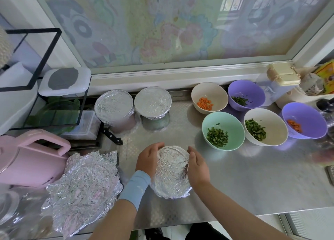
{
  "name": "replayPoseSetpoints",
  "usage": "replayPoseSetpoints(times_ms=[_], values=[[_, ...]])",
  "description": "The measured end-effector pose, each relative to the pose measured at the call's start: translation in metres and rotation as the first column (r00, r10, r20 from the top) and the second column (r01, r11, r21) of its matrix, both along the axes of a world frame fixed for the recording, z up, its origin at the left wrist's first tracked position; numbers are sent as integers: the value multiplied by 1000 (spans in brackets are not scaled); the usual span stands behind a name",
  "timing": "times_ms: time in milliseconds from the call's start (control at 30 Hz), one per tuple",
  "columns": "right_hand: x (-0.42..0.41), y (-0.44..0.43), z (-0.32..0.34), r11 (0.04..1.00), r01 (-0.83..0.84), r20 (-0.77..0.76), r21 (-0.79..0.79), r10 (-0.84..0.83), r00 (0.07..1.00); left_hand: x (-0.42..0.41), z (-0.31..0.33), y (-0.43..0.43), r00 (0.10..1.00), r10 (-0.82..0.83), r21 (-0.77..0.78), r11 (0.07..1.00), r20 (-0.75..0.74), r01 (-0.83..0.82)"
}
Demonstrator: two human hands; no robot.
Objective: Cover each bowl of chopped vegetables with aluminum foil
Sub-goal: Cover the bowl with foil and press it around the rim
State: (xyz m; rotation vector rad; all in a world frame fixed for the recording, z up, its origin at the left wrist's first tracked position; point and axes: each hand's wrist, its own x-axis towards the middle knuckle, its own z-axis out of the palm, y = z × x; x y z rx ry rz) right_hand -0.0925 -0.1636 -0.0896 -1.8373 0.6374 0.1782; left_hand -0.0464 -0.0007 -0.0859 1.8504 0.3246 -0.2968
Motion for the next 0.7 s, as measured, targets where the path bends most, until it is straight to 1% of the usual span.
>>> replayPoseSetpoints(times_ms=[33, 100, 167, 233, 333, 433, 500, 533, 567, 600, 633, 667, 700], values=[[-5, 4, 0, 999, 19, 8, 38, -19, 1000, -5, -2, 1, 1000, 26, -34, 999, -13, -26], [-10, 11, 1, 979, 91, 11, 181, -94, 996, -11, -8, 2, 994, 90, -91, 991, -64, -96], [-6, 13, 4, 949, 177, -36, 259, -174, 984, -11, -11, 3, 982, 127, -166, 975, -137, -149], [-1, 13, 5, 932, 229, -77, 282, -216, 973, -9, -12, 3, 969, 131, -252, 950, -210, -183], [1, 13, 4, 913, 257, -92, 315, -240, 966, -7, -9, 4, 956, 150, -339, 912, -252, -232], [3, 11, 1, 915, 245, -116, 320, -219, 969, -8, -4, 3, 949, 143, -363, 900, -282, -243], [4, 8, 0, 934, 195, -117, 299, -167, 979, -8, -1, 4, 949, 106, -353, 911, -297, -213], [5, 6, 0, 953, 143, -102, 267, -119, 988, -7, 0, 6, 955, 82, -328, 928, -284, -177], [5, 4, 0, 977, 69, -80, 199, -54, 995, -7, -2, 8, 973, 49, -259, 960, -225, -109], [4, 3, 1, 996, 1, -60, 94, 5, 998, -6, -4, 10, 993, 4, -140, 990, -114, -20], [2, 2, 0, 998, -44, -42, -39, 42, 998, -6, -6, 13, 998, -65, 9, 998, 16, 65], [-1, 2, 2, 986, -64, -8, -154, 64, 998, -7, -7, 14, 981, -140, 141, 983, 131, 121], [-4, 4, 2, 970, -79, 33, -232, 89, 996, -7, -8, 13, 952, -217, 238, 957, 214, 165]])
